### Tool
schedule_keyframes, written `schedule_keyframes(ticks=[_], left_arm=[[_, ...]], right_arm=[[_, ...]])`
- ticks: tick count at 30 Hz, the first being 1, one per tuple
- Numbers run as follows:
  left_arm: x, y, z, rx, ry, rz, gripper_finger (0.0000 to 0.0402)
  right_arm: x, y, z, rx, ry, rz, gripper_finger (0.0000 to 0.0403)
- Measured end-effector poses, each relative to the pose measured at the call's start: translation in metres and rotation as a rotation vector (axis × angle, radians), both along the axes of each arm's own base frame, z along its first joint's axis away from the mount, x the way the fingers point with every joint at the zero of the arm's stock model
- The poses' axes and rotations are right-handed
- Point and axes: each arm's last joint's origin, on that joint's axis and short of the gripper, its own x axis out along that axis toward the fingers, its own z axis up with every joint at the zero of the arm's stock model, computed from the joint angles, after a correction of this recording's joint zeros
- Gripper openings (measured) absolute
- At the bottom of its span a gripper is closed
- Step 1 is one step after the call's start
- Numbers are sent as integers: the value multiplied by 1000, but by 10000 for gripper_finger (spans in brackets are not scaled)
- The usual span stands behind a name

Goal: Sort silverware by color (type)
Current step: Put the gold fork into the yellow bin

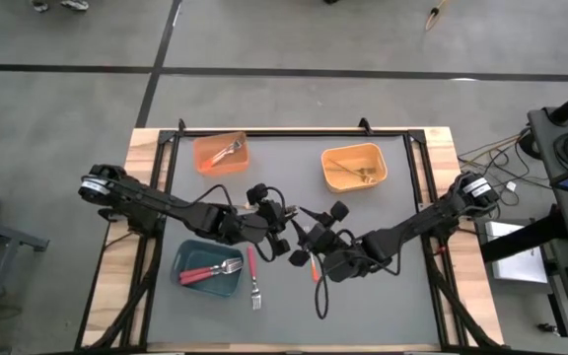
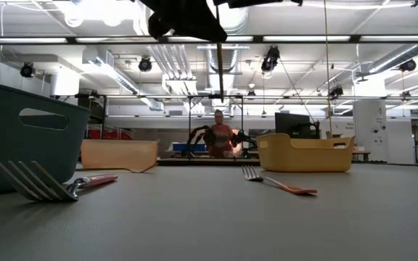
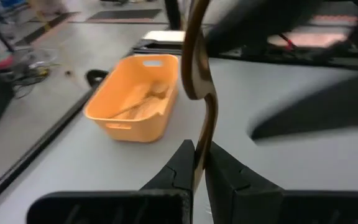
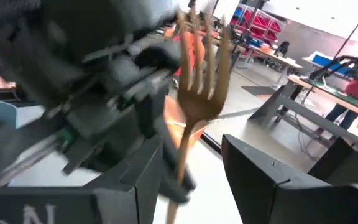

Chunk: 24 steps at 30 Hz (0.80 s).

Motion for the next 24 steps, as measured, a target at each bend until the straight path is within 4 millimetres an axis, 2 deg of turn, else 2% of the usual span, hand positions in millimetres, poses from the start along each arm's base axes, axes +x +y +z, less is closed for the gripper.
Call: schedule_keyframes(ticks=[9,16,19,24], left_arm=[[-1,-4,0,4,10,-31,2],[-1,-4,0,3,5,-29,8],[-1,-4,0,7,7,-29,7],[-1,-4,0,17,16,-47,7]], right_arm=[[6,-12,1,32,-9,12,157],[6,-12,1,35,-17,3,145],[7,-13,1,39,-16,10,121],[9,-16,0,51,5,66,45]])
